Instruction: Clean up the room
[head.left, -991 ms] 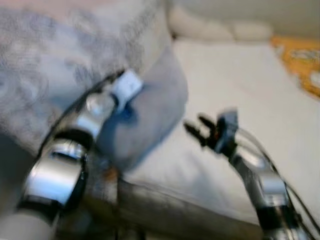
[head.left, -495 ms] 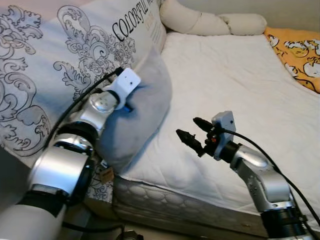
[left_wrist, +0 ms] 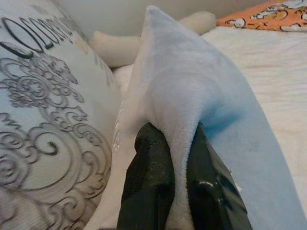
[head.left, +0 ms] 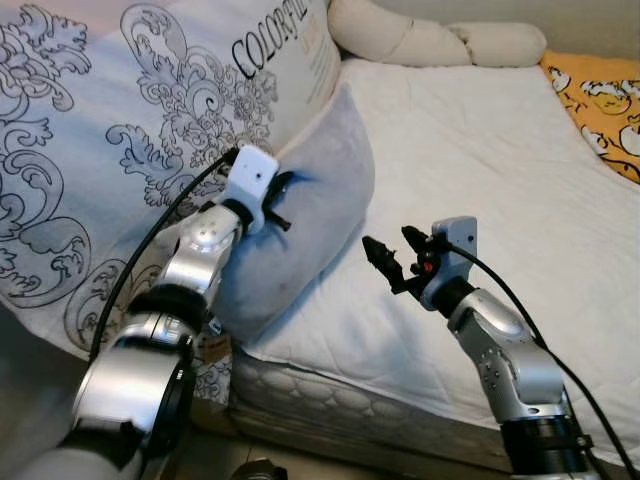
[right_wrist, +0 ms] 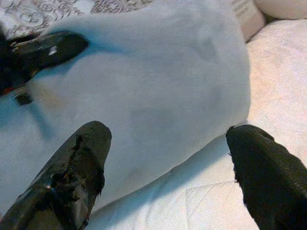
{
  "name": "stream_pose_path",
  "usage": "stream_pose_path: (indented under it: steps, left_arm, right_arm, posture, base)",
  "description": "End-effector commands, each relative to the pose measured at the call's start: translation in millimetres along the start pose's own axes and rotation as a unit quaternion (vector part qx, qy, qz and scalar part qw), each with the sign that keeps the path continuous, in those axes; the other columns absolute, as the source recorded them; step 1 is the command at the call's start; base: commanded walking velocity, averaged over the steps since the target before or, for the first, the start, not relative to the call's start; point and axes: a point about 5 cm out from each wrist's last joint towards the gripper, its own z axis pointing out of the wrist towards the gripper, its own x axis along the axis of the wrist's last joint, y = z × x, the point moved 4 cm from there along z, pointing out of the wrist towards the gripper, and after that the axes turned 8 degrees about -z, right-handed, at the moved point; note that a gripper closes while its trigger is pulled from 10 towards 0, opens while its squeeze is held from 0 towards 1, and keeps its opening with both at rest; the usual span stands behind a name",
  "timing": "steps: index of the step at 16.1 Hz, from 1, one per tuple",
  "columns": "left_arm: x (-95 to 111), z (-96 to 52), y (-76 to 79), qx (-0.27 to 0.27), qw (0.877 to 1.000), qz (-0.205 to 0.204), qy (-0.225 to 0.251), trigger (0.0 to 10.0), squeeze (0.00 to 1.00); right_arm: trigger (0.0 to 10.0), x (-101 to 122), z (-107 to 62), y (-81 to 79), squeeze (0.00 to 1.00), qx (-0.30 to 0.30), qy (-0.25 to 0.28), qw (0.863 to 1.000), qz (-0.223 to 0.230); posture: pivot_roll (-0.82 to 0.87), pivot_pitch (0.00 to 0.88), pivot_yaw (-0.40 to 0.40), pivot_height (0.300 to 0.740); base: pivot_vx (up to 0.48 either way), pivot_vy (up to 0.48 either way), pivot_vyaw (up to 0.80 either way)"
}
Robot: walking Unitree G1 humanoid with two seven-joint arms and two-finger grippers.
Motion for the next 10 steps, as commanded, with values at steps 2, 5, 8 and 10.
stream_pose_path:
  steps: [2, 5, 8, 10]
  left_arm:
    - [24, -9.9, -19.0, 0.032, 0.999, 0.006, 0.044, 10.0, 0.0]
    - [26, -14.2, -23.3, 0.039, 0.998, 0.015, 0.041, 10.0, 0.0]
    - [26, -17.5, -24.5, 0.046, 0.998, 0.015, 0.034, 10.0, 0.0]
    - [26, -18.9, -26.3, 0.053, 0.998, 0.013, 0.031, 10.0, 0.0]
  right_arm:
    - [10.0, 10, 2.1, -0.9, 0.0, -0.013, 0.027, 0.999, 0.022]
    - [10.0, 11, 3.1, -3.0, 0.0, -0.011, 0.029, 0.999, 0.019]
    - [10.0, 8, 3.7, -4.0, 0.0, -0.009, 0.017, 1.0, 0.019]
    - [10.0, 6, 3.3, -4.5, 0.0, -0.008, 0.015, 1.0, 0.017]
  posture:
    - [-0.07, 0.0, 0.029, 0.74]
    - [-0.06, 0.0, 0.025, 0.74]
    - [-0.06, 0.0, 0.029, 0.74]
    - [-0.06, 0.0, 0.028, 0.74]
  base:
    - [0.12, 0.0, 0.0]
    - [0.26, 0.0, 0.0]
    - [0.27, 0.0, -0.27]
    - [0.277, 0.0, -0.8]
